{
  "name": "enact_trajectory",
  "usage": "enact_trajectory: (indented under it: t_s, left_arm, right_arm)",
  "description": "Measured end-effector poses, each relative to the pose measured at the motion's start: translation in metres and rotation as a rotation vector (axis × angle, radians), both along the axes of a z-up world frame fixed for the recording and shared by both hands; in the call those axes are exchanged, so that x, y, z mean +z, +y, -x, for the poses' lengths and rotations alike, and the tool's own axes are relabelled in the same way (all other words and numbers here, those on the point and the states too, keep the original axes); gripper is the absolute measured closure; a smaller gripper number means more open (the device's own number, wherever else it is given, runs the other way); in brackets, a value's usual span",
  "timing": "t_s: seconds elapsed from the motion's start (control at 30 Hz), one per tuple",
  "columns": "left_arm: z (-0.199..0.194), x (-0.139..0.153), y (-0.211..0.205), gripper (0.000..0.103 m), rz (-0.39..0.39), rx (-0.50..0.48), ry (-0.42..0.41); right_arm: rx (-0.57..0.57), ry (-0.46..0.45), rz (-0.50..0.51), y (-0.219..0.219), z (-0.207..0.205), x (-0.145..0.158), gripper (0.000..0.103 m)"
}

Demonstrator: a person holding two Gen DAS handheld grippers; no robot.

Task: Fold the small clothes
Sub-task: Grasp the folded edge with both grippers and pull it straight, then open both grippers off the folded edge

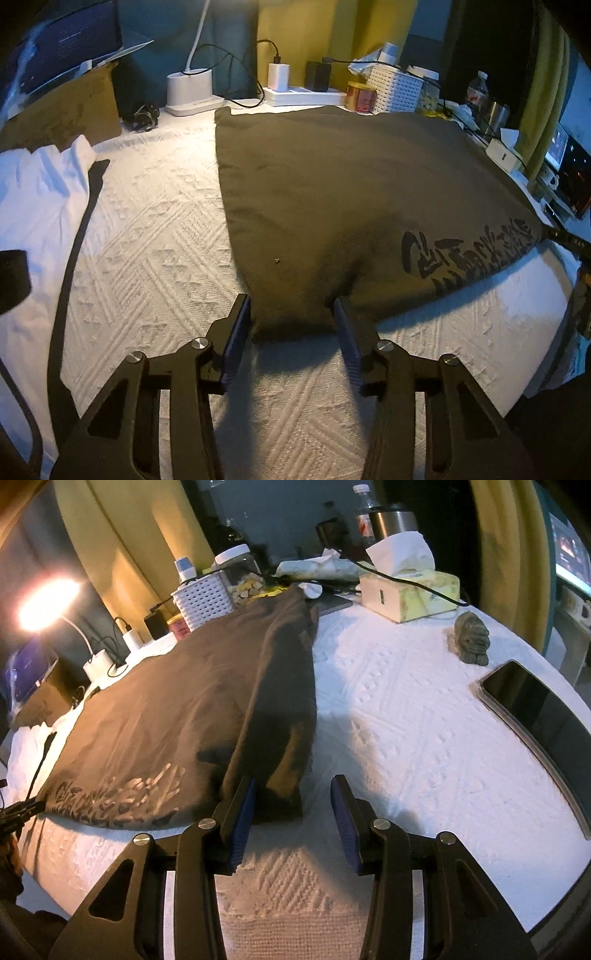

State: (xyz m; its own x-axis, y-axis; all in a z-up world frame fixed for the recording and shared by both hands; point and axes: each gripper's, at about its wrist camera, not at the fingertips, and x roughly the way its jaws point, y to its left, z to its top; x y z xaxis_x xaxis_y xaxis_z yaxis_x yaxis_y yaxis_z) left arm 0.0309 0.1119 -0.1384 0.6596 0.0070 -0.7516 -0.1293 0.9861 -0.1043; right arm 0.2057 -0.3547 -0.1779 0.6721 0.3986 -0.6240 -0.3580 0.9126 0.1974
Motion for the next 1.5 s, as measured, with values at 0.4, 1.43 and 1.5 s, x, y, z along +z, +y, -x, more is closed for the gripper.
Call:
enact_trajectory:
  t_s: [0.4,1.43,1.5]
  left_arm:
    - [0.004,0.007,0.001,0.093,0.031,-0.013,-0.011]
    - [0.032,0.024,0.027,0.087,0.058,-0.044,0.066]
    - [0.031,0.027,0.033,0.079,0.069,-0.019,0.045]
  right_arm:
    - [-0.016,-0.062,0.077,-0.010,0.002,0.017,0.094]
    - [-0.088,-0.036,0.254,-0.022,0.031,0.013,0.049]
    - [-0.106,-0.036,0.213,-0.023,0.024,0.015,0.049]
